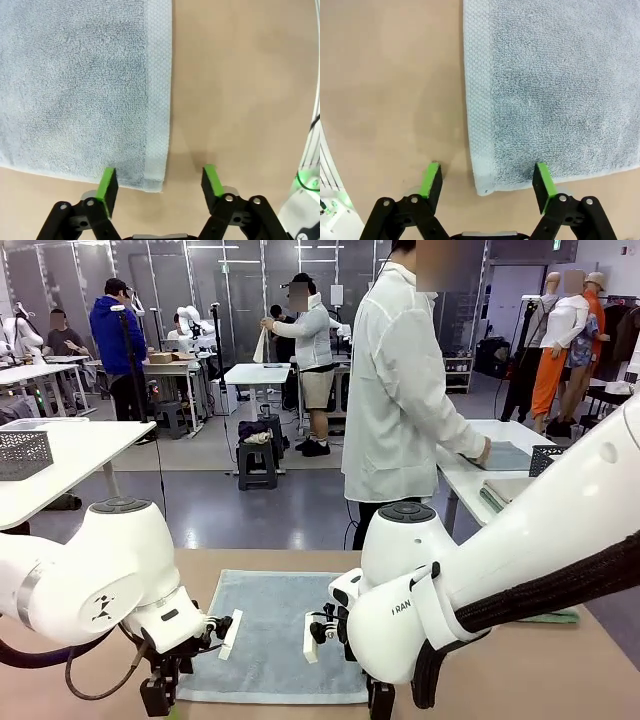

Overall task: Fold the towels and place them in the basket.
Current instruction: When a person lays out a Towel with hook on the table, fold it in half twice.

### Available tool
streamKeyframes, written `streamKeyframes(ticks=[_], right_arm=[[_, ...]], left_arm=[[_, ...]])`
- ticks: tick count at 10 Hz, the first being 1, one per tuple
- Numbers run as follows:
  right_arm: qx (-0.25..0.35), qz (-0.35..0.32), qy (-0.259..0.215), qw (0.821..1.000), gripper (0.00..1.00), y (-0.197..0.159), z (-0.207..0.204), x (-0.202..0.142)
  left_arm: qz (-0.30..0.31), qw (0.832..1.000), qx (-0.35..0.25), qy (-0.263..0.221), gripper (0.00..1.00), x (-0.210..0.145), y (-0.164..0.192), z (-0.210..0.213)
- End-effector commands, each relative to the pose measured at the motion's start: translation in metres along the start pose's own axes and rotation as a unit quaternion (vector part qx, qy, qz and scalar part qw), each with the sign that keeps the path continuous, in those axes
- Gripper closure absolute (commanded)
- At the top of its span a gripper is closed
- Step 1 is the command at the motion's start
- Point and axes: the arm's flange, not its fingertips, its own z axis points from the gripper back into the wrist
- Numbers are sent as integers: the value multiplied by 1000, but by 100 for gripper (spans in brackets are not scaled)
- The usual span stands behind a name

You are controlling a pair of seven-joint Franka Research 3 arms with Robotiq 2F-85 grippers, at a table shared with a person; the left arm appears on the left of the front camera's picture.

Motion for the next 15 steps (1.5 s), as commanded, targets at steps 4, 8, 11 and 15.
streamKeyframes(ticks=[4, 8, 11, 15], right_arm=[[-8, 4, 5, 1000, 9, -8, -3, 0], [-12, -3, 12, 1000, 19, -10, -4, 0], [-13, 0, 13, 1000, 22, -10, -4, 0], [-6, -2, 17, 1000, 38, -11, -1, 2]], left_arm=[[-7, 1000, 21, -3, 18, -2, 10, -4], [-8, 999, 32, 5, 33, -2, 12, -6], [-12, 999, 40, 6, 38, -2, 12, -6], [-10, 1000, 25, -3, 46, -1, 14, -4]])
